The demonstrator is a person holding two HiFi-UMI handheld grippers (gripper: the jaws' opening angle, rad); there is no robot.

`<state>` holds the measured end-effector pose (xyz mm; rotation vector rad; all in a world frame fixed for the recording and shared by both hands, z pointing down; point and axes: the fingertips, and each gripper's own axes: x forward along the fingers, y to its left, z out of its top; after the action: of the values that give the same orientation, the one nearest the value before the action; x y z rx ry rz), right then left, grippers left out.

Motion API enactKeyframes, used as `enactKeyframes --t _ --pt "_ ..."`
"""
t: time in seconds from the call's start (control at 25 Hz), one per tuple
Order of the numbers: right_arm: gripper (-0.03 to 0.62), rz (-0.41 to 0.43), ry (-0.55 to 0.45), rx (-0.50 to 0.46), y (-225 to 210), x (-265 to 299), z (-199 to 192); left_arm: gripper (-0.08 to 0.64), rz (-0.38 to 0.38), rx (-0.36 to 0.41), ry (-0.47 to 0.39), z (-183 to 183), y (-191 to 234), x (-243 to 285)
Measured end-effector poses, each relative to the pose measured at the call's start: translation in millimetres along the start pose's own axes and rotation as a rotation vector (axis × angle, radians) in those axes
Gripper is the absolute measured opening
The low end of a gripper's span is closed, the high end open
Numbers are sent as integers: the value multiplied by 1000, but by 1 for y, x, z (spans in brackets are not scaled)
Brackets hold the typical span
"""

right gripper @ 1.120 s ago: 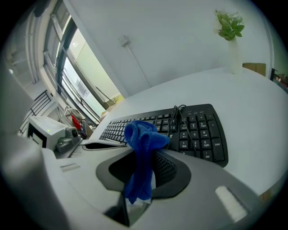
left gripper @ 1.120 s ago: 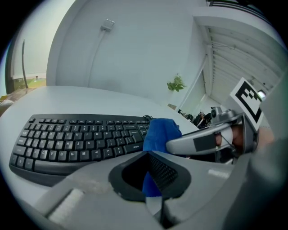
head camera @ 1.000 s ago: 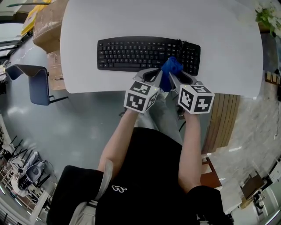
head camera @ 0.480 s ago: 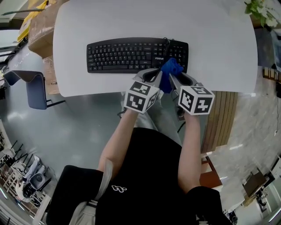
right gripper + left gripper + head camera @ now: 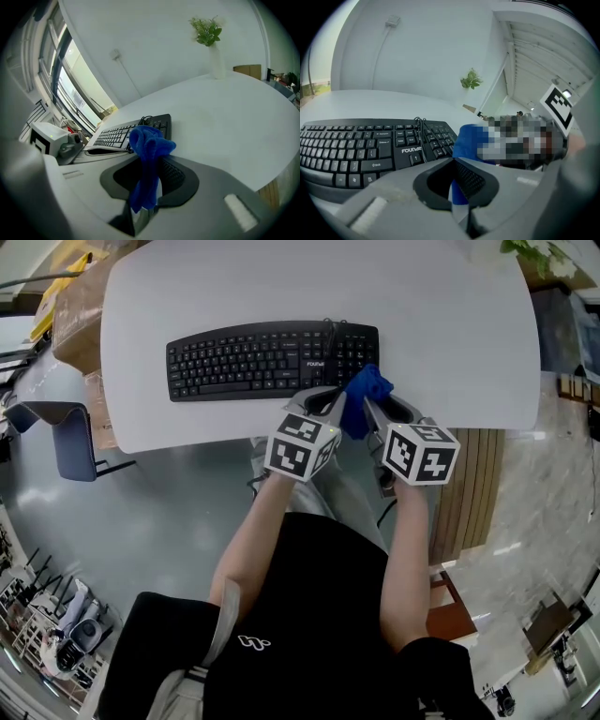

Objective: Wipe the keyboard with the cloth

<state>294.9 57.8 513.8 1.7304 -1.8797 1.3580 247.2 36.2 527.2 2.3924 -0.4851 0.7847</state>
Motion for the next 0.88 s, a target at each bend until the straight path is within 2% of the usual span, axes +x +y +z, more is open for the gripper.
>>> enactKeyframes --t 0.16,0.32,0.6,0.88 --pt "96 -26 -34 -6 -12 -8 3 -2 -6 12 0 -1 -8 7" --pt "95 -26 -141 -27 -11 -29 22 -2 8 -33 -41 2 -6 -3" --pt "95 -10 -373 -71 19 -70 81 -2 104 36 -212 65 16 -65" --pt "95 21 -573 -200 101 -95 140 -2 202 107 -463 149 53 -170"
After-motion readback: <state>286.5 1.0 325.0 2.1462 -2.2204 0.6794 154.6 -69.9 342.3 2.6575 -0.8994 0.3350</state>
